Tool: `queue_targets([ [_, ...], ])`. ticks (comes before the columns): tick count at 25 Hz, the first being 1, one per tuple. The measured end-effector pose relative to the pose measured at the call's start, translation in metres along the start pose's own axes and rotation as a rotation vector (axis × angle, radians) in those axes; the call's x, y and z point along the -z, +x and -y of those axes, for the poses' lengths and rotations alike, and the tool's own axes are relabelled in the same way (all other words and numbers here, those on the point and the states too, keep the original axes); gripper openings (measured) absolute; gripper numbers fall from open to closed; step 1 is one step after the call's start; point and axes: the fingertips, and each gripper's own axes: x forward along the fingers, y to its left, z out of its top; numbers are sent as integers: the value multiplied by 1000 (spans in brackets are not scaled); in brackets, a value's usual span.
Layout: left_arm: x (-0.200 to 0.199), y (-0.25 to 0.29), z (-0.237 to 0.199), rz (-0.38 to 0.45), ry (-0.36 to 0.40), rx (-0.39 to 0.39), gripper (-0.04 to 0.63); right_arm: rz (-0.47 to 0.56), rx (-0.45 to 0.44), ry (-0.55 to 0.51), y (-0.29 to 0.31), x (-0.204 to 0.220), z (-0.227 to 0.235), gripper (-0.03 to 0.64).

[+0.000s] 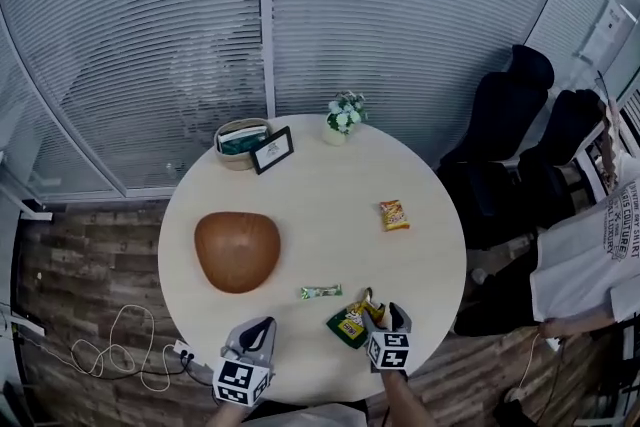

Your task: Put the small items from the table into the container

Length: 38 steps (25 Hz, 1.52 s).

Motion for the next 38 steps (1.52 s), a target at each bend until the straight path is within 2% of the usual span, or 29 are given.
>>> queue_targets([
  [5, 1, 7, -2, -17, 0, -10, -3, -107, -27, 68, 17, 25, 2, 291],
  [8, 1, 9, -4, -20, 1, -18, -3, -129, -46, 56, 15, 26, -2, 214],
  [9, 0, 8, -5, -16, 1, -24, -3, -129, -58, 46, 13, 24, -5, 148],
  [10, 0, 6, -7, -13, 0, -32, -3, -123, -69, 32, 10, 20, -8, 114],
  [13, -1, 0, -16, -2, -2, -57, -3, -59, -92, -6, 2, -5, -20, 83],
  [16, -3, -7, -29, 13, -23, -82, -3, 21, -137, -47, 1, -42, -42, 73],
  [20, -6, -19, -54, 30, -41, -139, -3, 115, -235, -96, 11, -99, -95, 69],
  [24, -9, -34, -79, 44, -63, -193, -3, 173, -336, -77, 35, -149, -157, 67],
  [27, -3, -48, -94, 46, -92, -232, -3, 145, -385, -16, 63, -170, -205, 69],
  [33, 11, -77, -110, 42, -131, -304, -3, 33, -372, 20, 126, -164, -280, 77],
  [35, 13, -85, -115, 40, -138, -321, -3, 10, -368, 2, 140, -158, -292, 84],
  [38, 18, -92, -121, 42, -144, -340, -3, -14, -382, -50, 150, -149, -302, 135],
])
